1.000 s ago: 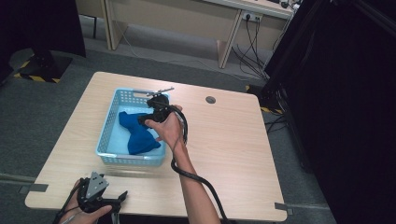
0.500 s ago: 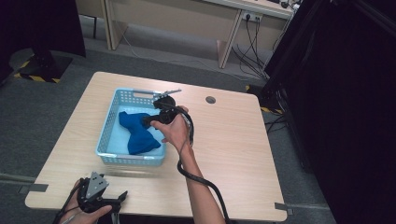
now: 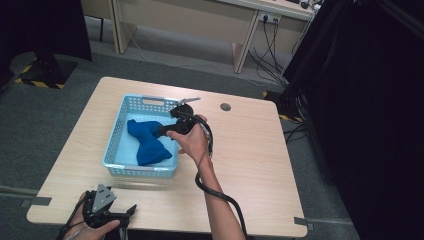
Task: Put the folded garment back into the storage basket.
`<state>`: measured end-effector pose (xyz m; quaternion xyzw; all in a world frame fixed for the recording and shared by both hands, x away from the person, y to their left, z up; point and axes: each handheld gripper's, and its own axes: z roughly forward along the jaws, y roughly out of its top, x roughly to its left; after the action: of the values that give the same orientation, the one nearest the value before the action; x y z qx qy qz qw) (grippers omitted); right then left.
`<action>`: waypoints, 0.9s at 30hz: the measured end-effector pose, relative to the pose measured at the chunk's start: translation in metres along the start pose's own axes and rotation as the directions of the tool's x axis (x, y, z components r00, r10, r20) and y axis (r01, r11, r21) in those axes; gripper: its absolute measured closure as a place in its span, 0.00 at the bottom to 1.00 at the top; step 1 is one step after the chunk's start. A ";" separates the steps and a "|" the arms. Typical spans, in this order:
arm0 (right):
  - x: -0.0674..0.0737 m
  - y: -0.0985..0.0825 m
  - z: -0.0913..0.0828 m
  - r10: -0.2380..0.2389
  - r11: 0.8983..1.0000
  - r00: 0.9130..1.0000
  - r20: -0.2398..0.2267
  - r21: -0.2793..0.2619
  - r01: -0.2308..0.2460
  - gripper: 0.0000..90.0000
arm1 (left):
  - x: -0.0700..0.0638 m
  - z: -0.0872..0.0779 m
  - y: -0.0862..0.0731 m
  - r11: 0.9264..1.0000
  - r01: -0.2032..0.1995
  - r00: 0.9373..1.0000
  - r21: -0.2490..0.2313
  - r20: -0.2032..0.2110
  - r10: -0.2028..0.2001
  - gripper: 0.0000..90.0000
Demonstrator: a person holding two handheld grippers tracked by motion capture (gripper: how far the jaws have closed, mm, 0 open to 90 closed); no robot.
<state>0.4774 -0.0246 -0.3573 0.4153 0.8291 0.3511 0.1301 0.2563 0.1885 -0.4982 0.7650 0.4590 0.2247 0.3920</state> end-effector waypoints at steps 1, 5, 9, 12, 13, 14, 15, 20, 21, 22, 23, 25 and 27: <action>0.000 0.000 0.000 0.001 1.000 1.000 0.000 0.000 -0.001 0.15 | 0.000 0.000 0.000 1.000 0.000 1.000 0.000 -0.001 0.000 0.00; -0.003 -0.003 -0.002 -0.005 1.000 1.000 0.000 -0.003 0.005 0.14 | 0.000 0.000 0.000 1.000 0.000 1.000 0.000 0.000 0.000 0.00; -0.007 -0.007 -0.004 0.004 1.000 1.000 0.001 -0.006 -0.004 0.14 | 0.000 0.000 0.000 1.000 0.000 1.000 0.000 -0.001 0.000 0.00; -0.011 -0.010 -0.006 0.007 1.000 1.000 0.003 -0.005 -0.007 0.14 | 0.000 0.000 0.000 1.000 0.000 1.000 0.000 0.000 0.000 0.00; -0.012 -0.011 -0.007 0.010 1.000 1.000 0.009 0.000 -0.010 0.14 | 0.000 0.000 0.000 1.000 0.000 1.000 0.000 0.000 0.000 0.00; -0.014 -0.012 -0.008 0.014 1.000 1.000 0.015 0.004 -0.014 0.14 | 0.000 0.000 0.000 1.000 0.000 1.000 0.000 0.000 0.000 0.00; -0.015 -0.013 -0.009 0.016 1.000 1.000 0.014 -0.001 -0.016 0.14 | 0.000 0.000 0.000 1.000 0.000 1.000 0.000 0.000 0.000 0.00; -0.020 -0.018 -0.011 0.028 1.000 1.000 0.012 -0.007 -0.028 0.14 | 0.000 0.000 0.000 1.000 0.000 1.000 -0.001 0.000 0.000 0.00; -0.021 -0.019 -0.011 0.030 1.000 0.999 0.013 -0.005 -0.030 0.14 | 0.000 0.000 0.000 1.000 0.000 1.000 -0.001 0.000 0.000 0.00; -0.021 -0.020 -0.012 0.028 1.000 1.000 0.012 -0.005 -0.028 0.14 | 0.000 0.000 0.000 1.000 0.001 1.000 -0.001 0.000 -0.001 0.00; -0.022 -0.021 -0.012 0.026 1.000 1.000 0.013 -0.004 -0.026 0.14 | 0.000 0.000 0.000 1.000 0.001 1.000 -0.001 0.000 -0.001 0.00; -0.022 -0.023 -0.013 0.027 1.000 1.000 0.013 -0.007 -0.026 0.14 | 0.000 0.000 0.000 1.000 0.000 1.000 0.000 0.000 0.000 0.00; -0.024 -0.024 -0.015 0.026 1.000 1.000 0.012 -0.011 -0.026 0.14 | 0.000 0.000 0.000 1.000 0.000 1.000 0.000 -0.001 0.000 0.00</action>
<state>0.4700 -0.0599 -0.3651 0.4276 0.8208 0.3547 0.1329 0.2563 0.1885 -0.4983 0.7648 0.4592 0.2250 0.3918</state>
